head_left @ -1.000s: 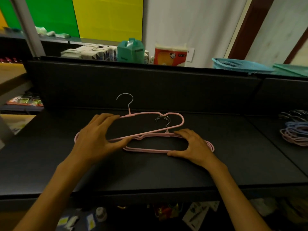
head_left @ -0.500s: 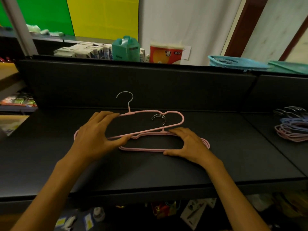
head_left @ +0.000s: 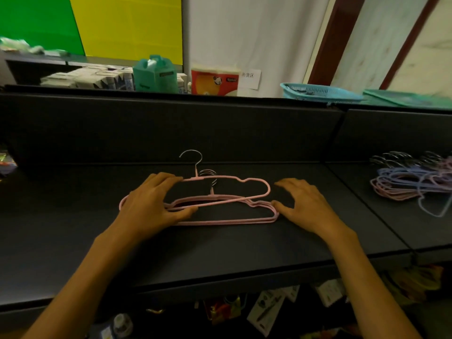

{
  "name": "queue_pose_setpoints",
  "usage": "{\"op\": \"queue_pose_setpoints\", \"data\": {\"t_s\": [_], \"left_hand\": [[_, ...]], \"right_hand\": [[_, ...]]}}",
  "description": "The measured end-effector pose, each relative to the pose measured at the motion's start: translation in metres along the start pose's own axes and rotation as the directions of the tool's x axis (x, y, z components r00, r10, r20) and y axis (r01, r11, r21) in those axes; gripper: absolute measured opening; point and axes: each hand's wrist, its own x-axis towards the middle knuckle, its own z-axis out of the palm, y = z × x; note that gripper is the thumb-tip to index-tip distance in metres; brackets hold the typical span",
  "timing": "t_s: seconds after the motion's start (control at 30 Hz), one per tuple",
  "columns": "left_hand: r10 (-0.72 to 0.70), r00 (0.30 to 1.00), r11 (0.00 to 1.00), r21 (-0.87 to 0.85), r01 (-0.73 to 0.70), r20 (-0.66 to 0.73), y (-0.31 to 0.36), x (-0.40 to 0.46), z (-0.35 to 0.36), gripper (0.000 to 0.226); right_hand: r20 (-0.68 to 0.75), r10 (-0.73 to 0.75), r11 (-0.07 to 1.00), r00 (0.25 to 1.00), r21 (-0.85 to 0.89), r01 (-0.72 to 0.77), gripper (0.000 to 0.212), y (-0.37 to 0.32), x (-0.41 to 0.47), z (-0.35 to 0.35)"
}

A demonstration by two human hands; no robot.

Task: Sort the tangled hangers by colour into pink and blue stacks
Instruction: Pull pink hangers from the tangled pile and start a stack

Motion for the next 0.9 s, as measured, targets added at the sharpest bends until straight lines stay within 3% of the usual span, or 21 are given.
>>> {"op": "queue_pose_setpoints", "data": {"t_s": [0.17, 0.9], "left_hand": [[0.003, 0.995, 1.000, 0.010, -0.004, 0.096, 0.019, 0.009, 0.017, 0.079], [0.033, 0.981, 0.999, -0.039, -0.026, 0.190, 0.013, 0.008, 0.035, 0.081]], "right_hand": [[-0.043, 0.026, 0.999, 0.999, -0.026, -0.027, 0.056, 0.023, -0.001, -0.004], [-0.105, 0.061, 0.995, 0.993, 0.087, -0.052, 0.049, 0.026, 0.003, 0.001]]}}
